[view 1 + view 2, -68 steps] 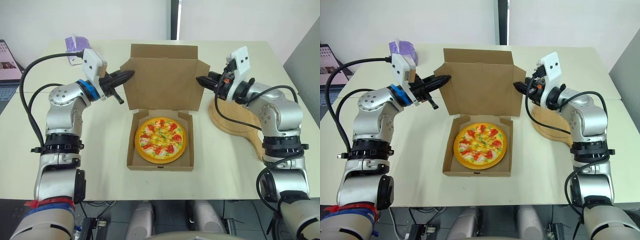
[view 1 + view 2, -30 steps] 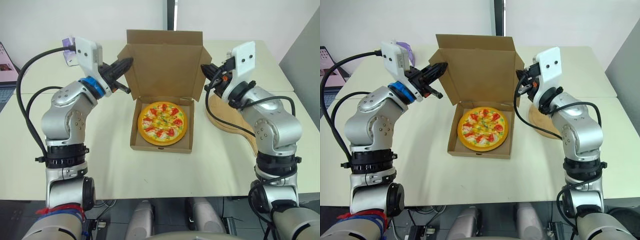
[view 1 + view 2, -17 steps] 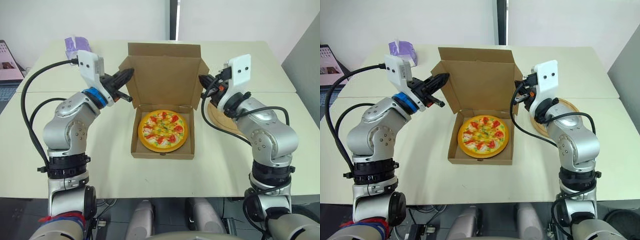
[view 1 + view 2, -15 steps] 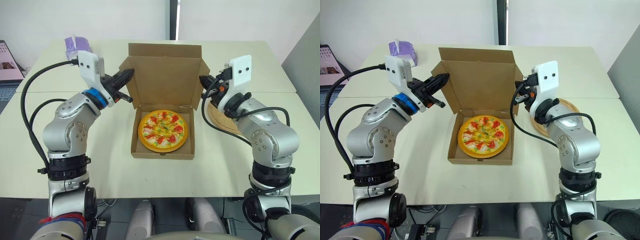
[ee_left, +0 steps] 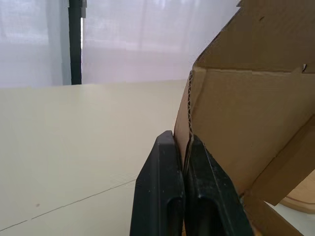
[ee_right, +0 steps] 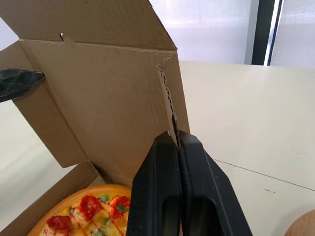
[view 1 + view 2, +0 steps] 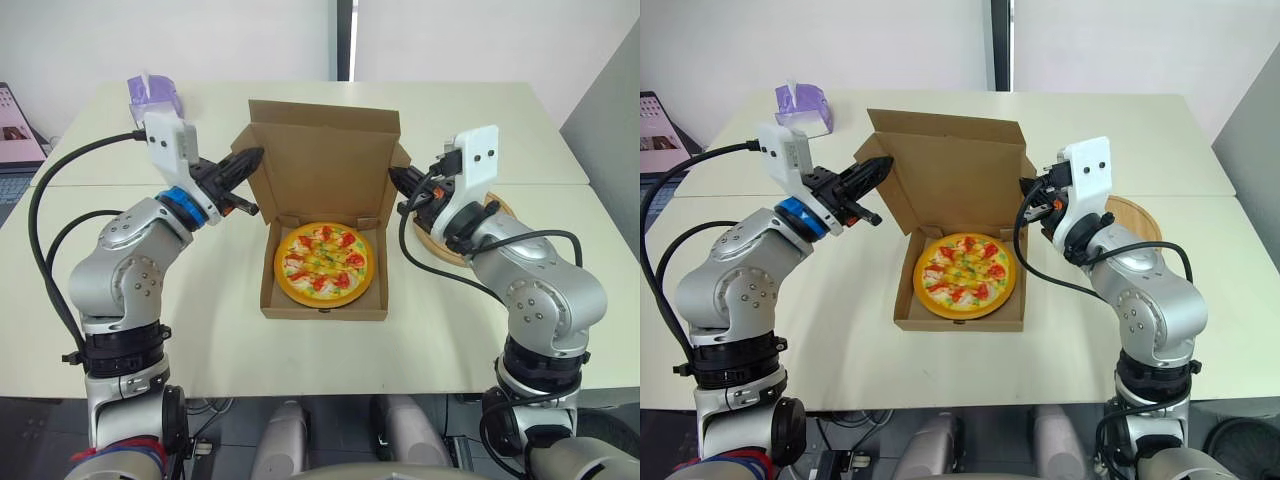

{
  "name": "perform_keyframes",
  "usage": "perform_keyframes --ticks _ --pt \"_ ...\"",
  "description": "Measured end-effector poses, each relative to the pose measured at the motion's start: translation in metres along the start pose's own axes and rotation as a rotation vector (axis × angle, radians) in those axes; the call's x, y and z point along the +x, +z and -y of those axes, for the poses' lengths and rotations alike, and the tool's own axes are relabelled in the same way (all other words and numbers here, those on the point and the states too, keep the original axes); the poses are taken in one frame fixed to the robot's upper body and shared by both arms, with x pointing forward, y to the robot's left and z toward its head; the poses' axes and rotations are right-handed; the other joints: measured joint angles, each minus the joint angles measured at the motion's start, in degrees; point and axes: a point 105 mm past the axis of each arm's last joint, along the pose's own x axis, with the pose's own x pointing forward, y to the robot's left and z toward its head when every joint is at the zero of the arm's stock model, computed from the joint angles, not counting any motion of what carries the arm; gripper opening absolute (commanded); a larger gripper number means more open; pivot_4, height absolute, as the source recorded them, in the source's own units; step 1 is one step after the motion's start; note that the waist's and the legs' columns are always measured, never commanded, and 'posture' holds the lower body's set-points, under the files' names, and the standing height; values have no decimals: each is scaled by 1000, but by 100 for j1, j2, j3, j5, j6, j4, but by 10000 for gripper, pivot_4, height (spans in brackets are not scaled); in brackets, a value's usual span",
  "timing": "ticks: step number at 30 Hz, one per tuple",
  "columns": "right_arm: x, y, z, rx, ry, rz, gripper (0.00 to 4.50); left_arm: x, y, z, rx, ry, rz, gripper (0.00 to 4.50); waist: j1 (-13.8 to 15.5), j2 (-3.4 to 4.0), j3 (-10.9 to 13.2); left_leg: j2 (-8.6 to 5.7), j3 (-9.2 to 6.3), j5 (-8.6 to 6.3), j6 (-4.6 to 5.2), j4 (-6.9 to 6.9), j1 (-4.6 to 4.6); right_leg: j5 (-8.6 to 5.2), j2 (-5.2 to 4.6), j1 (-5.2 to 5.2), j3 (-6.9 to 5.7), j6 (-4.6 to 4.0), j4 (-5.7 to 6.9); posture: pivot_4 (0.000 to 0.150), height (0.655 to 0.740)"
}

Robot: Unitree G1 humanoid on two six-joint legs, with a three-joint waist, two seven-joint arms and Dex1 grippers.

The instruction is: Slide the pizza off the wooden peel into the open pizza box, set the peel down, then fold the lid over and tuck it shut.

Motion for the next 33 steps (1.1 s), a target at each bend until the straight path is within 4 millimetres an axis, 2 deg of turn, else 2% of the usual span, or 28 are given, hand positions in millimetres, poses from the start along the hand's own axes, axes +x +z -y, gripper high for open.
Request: perform_keyframes --ticks 14,24,28,33 --pt "-7 -7 -4 12 16 -5 258 -17 -9 9 35 17 35 0 -19 1 -1 1 2 0 0 -1 3 0 1 2 3 -1 -1 1500 7400" --pt "-27 -26 -15 47 19 -28 258 -43 -25 26 49 102 59 0 -20 0 -7 5 4 -1 1 -3 11 -1 4 9 7 -1 -4 1500 7400" --pt "-29 -29 -21 96 19 -32 258 -52 -31 29 46 132 54 0 -24 1 -8 7 5 -1 1 -3 15 -2 8 11 8 -4 -4 1500 7400" --pt "-27 -27 -22 129 27 -37 258 -53 -30 27 70 159 67 0 -35 0 -9 10 7 -1 1 -3 17 -2 14 11 9 -5 -4 1500 7400"
